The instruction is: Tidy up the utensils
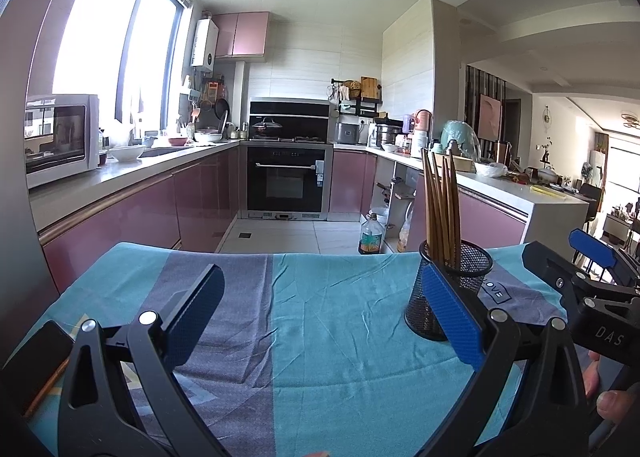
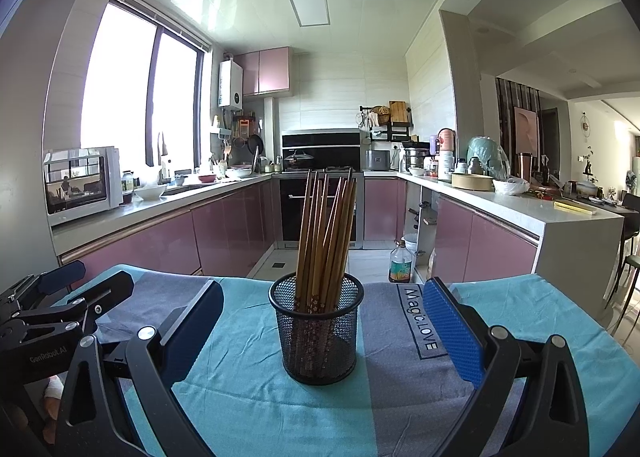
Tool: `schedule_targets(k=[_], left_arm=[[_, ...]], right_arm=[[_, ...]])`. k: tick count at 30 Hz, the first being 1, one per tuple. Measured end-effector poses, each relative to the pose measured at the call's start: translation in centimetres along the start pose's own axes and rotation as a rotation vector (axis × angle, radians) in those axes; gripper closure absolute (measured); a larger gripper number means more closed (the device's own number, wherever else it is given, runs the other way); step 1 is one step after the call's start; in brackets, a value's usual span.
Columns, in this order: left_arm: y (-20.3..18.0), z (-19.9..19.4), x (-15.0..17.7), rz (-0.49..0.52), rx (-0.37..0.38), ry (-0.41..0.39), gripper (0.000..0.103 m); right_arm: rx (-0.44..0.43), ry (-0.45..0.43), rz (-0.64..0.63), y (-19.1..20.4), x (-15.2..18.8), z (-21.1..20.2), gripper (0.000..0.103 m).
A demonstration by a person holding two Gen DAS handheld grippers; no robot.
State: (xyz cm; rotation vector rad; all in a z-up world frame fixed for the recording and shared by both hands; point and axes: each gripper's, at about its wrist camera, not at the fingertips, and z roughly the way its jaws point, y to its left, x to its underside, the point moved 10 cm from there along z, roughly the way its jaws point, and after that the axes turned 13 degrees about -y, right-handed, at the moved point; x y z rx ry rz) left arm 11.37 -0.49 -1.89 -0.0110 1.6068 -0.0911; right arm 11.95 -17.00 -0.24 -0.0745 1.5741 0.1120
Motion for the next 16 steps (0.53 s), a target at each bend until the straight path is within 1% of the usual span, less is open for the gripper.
schedule_targets(k=[2,7,13,16], left_arm=[[0.0,-0.1,0.0,0.002,-0.005,-0.004,0.006],[-0.6,-0.3,0.1,0.021,0.012,-0.002,0.006],[0.0,0.5,1.1,-0.014,0.007,0.056,0.006],[0.6,1.3,2.1,-0.021,-0.005,0.115,0.006]], right_arm=[[0.009,0.002,-0.002,-0.5,0.0,-0.1,0.006],[0.021,0.024,0.011,-1.1,0.6,0.3,0.006],[0.012,0.059,-0.005,-1.5,1.7,0.5,0.006],[0.033,0.116,-0.002,-3.4,2.8,1.0,0.006]])
